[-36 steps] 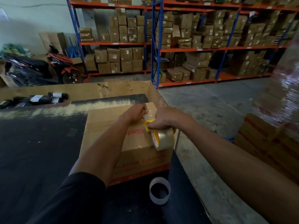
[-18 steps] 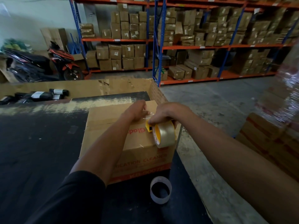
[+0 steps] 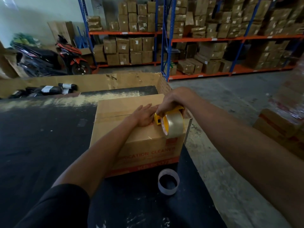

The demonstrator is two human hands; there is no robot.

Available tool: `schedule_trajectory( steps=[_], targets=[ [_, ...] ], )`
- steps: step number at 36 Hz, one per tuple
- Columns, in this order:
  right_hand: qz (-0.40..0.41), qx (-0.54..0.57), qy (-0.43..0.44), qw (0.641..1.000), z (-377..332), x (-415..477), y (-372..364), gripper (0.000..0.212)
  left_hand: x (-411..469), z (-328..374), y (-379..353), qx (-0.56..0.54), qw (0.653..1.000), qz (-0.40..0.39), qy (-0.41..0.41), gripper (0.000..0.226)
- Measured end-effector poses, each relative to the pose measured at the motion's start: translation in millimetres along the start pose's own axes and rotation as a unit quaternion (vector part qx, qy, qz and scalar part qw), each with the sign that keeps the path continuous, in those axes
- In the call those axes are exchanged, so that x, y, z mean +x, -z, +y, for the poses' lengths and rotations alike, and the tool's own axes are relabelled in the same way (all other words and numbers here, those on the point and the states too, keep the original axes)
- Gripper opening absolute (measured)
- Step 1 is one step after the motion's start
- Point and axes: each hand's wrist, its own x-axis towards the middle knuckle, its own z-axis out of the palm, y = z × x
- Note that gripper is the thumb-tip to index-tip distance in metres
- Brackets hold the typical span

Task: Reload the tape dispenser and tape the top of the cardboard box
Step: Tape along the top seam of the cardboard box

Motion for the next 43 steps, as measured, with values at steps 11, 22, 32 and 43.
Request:
schedule_trajectory(
  steps=[11, 22, 32, 43],
  targets=[
    [-0.017, 0.010, -0.002, 1.000, 8, 1, -1, 0.092, -9, 10, 3, 0.015, 1.000, -0.009, 0.006, 0.059],
    [0.012, 0.019, 0.000, 1.000, 9, 8, -11, 0.087, -10, 17, -2, 0.007, 0.999, 0.035, -0.021, 0.062],
    [-0.010, 0.013, -0.008, 1.000, 12, 3, -12, 0.088, -13, 25, -1, -0.013, 1.000, 0.003, -0.009, 0.054],
    [-0.027, 0.016, -0.015, 0.999, 25, -8, -24, 0.075, -20, 33, 5, -0.009, 1.000, -0.005, 0.001, 0.057]
  ],
)
